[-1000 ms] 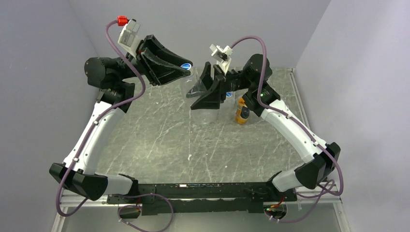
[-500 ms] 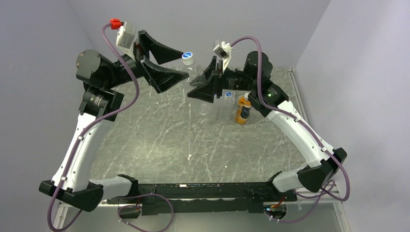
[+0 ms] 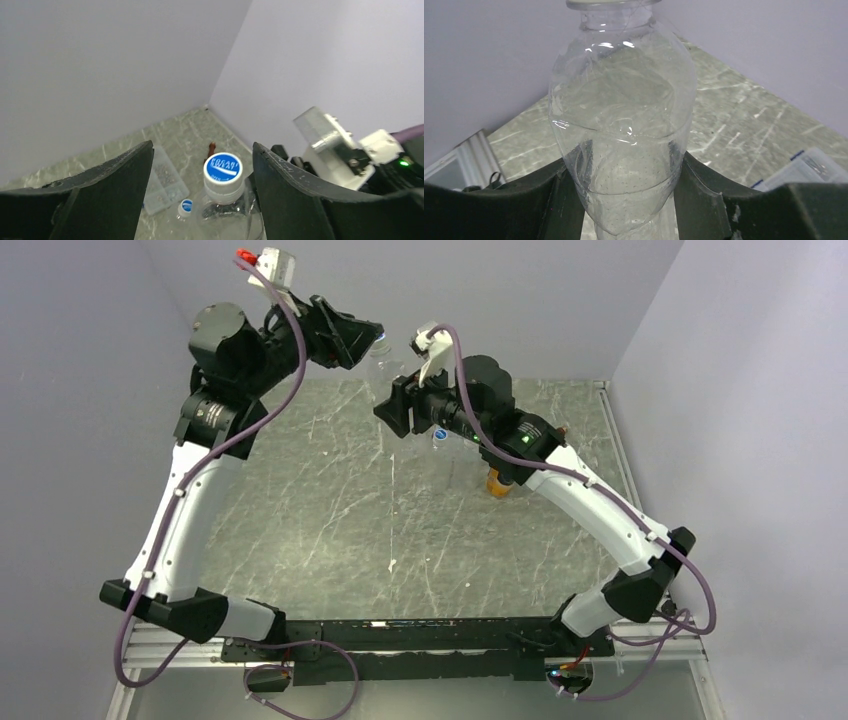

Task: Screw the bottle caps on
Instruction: Screw the bottle cap onto the plastic bottle.

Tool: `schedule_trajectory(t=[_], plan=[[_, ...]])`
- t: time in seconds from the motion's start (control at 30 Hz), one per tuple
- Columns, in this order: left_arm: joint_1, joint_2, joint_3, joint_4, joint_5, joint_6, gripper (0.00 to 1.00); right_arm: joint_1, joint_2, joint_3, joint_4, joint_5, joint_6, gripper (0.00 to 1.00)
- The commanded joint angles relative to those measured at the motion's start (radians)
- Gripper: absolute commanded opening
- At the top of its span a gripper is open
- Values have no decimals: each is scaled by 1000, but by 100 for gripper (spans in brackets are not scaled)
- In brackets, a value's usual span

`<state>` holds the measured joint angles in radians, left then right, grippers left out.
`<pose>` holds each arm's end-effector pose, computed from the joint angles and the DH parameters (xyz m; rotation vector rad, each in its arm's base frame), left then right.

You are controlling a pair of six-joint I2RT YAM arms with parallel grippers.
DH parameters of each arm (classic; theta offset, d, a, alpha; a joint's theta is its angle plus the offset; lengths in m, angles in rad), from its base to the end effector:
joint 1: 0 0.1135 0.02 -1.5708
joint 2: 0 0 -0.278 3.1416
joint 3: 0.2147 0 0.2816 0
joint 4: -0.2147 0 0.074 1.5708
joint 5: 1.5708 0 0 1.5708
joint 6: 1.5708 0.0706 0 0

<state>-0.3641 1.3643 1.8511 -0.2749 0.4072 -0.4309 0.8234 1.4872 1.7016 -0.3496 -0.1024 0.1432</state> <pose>0.2833 -0.1379 0.5965 0.3101 1.4074 -0.9349 0.2637 0.2952 0.4882 -0.6652 1.6426 0.7987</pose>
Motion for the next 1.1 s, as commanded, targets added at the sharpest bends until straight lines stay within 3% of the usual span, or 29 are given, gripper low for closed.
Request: schedule_trajectory(t=[0.0,0.43,0.8,0.93,1.07], plan=[[-10,18,38,-40,-74,-9,75,17,30,86,-13,144,-22,7],[-27,59,44,-51,-74,-34,58,39,83,140,-44,189,-43,7],[-31,83,52,-70,-73,-43,54,39,100,154,-57,190,-52,6],[-32,69,34,-47,-77,-44,41,39,102,151,-60,189,-54,6],[-32,58,20,-27,-55,-40,9,39,95,135,-55,165,-65,5]])
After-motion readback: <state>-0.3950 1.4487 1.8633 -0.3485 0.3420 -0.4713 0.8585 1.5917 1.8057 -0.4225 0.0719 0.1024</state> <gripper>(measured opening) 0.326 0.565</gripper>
